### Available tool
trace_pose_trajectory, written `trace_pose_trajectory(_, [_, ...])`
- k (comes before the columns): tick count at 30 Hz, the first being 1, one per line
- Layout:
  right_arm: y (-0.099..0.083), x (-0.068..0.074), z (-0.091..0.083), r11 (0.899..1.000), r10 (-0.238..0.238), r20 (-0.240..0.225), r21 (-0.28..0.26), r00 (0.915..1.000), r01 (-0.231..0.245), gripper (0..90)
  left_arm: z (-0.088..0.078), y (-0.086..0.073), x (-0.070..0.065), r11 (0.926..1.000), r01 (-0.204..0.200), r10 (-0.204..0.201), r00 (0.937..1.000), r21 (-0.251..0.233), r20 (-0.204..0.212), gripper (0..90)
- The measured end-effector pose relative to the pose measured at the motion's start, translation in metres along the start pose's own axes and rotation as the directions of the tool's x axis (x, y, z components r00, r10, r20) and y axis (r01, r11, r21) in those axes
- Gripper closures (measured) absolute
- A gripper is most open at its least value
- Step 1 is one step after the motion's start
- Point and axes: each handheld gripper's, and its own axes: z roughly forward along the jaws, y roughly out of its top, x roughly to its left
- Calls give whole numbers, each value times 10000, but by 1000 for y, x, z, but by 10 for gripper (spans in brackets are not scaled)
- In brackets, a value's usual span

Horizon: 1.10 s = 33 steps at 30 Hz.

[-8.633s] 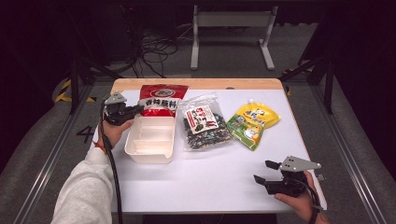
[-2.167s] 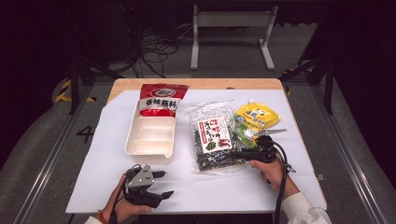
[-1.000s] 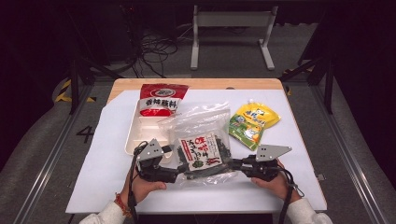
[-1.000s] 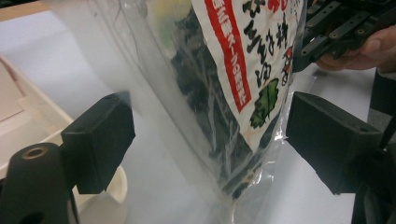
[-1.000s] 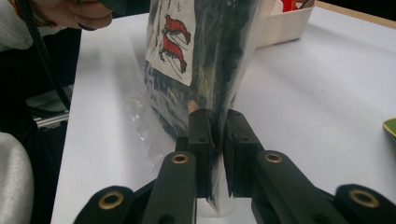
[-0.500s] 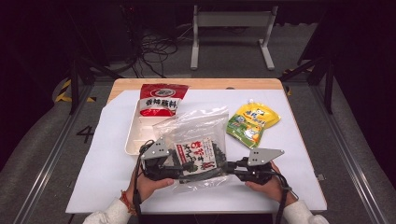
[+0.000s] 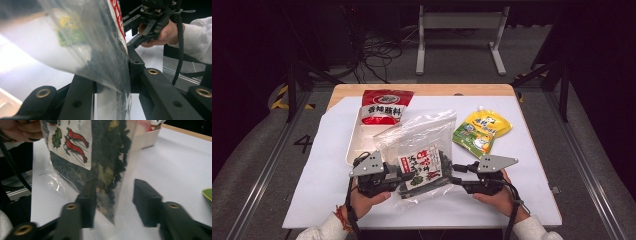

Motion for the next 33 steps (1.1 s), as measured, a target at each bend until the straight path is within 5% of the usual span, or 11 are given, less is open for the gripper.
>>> trace_pose_trajectory(14, [-2, 2, -23, 9990, 210, 382, 396, 9991, -225, 362, -14, 11, -4, 9983, -444, 454, 9987, -376, 238, 739])
trace_pose_trajectory(17, [-6, 0, -24, 9932, 193, 1510, 1108, 9883, -364, 318, -15, 13, -4, 9977, -505, 514, 9985, -450, 192, 739])
trace_pose_trajectory(27, [-22, -1, -34, 9827, 184, 2409, 1747, 9704, -620, 275, -19, 28, 0, 9926, -750, 745, 9972, -954, -84, 739])
trace_pose_trajectory(33, [-24, -4, -36, 9828, 364, 2638, 1654, 9639, -824, 267, -29, 35, 10, 9880, -848, 796, 9958, -1294, -449, 739])
